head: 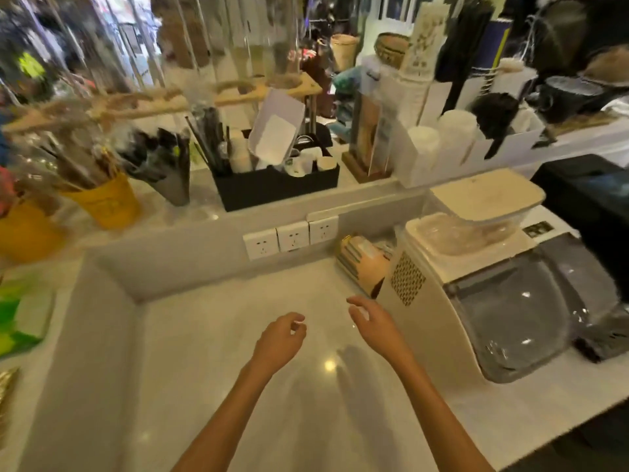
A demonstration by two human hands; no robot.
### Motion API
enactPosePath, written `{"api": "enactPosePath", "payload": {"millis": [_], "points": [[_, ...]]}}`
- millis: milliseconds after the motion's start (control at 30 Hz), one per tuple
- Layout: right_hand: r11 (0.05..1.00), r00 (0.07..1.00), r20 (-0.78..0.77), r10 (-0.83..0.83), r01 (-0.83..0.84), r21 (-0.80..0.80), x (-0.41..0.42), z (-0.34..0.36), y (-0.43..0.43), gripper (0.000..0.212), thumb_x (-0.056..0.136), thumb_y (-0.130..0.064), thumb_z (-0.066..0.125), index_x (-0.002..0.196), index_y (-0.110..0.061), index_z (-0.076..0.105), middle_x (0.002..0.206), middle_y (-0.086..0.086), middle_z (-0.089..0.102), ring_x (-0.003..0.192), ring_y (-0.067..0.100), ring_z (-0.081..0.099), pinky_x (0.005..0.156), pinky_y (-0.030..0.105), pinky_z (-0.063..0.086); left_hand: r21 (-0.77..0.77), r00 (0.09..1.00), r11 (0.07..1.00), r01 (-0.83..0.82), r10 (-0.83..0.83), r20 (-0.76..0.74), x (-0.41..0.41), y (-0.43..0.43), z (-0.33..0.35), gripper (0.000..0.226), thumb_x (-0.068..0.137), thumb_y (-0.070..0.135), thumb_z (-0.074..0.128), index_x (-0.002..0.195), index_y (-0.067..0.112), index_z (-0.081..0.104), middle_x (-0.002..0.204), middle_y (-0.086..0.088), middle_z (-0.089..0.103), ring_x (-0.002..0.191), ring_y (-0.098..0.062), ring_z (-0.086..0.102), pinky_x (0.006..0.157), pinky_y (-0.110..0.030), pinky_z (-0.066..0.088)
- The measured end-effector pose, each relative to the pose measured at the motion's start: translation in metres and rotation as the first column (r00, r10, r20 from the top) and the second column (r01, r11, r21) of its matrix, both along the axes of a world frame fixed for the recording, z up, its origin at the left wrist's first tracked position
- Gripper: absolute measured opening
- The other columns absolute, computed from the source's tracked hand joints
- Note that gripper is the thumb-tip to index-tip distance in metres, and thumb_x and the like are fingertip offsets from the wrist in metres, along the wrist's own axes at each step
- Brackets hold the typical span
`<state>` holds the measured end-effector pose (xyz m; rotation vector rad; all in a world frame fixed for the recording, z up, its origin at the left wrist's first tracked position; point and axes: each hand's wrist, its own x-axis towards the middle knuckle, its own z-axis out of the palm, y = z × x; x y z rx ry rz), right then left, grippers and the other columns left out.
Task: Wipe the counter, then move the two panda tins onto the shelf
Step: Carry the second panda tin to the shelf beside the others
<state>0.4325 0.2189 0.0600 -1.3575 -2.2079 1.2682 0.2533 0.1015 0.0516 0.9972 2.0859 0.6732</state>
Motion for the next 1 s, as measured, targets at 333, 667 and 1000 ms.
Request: {"api": "enactPosePath", "payload": {"millis": [333, 667, 1000], "points": [[0.920, 0.834, 0.398, -0.381, 0.298, 0.256, -0.094, -0.062, 0.166, 0.056, 0.097, -0.037, 0.043, 0.147, -0.012, 0.039, 0.153, 0.019, 0.037, 0.143, 0.041, 0.027, 0.117, 0.054, 0.017, -0.179, 0.874, 0.982, -0.056, 0.135, 0.467, 0.006, 0.189, -0.073, 0.060, 0.100, 0.039, 0.049, 0.151, 0.016, 0.027, 0.147, -0.014, 0.050, 0.124, -0.033, 0.057, 0.105, -0.045, 0.048], [0.935, 0.844, 0.422, -0.331, 0.353, 0.026, -0.100, -0.070, 0.170, 0.058, 0.098, -0.053, 0.013, 0.139, -0.030, 0.047, 0.135, 0.019, 0.056, 0.119, 0.040, 0.041, 0.100, 0.050, 0.031, -0.095, 0.608, 0.936, -0.338, 0.294, 0.738, 0.029, 0.198, -0.086, 0.092, 0.085, 0.040, 0.074, 0.153, 0.020, 0.016, 0.149, -0.014, 0.044, 0.127, -0.031, 0.056, 0.100, -0.046, 0.054], [0.565, 0.980, -0.191, -0.047, -0.131, -0.815, -0.054, -0.021, 0.013, 0.092, 0.061, -0.079, 0.069, 0.140, -0.037, 0.044, 0.136, 0.001, 0.058, 0.117, 0.024, 0.060, 0.070, 0.040, 0.060, -0.107, 0.198, 0.867, -0.486, 0.228, 0.953, 0.014, -0.061, -0.040, 0.078, 0.085, 0.046, 0.071, 0.147, 0.019, 0.031, 0.146, -0.018, 0.052, 0.135, -0.037, 0.049, 0.105, -0.053, 0.046]]}}
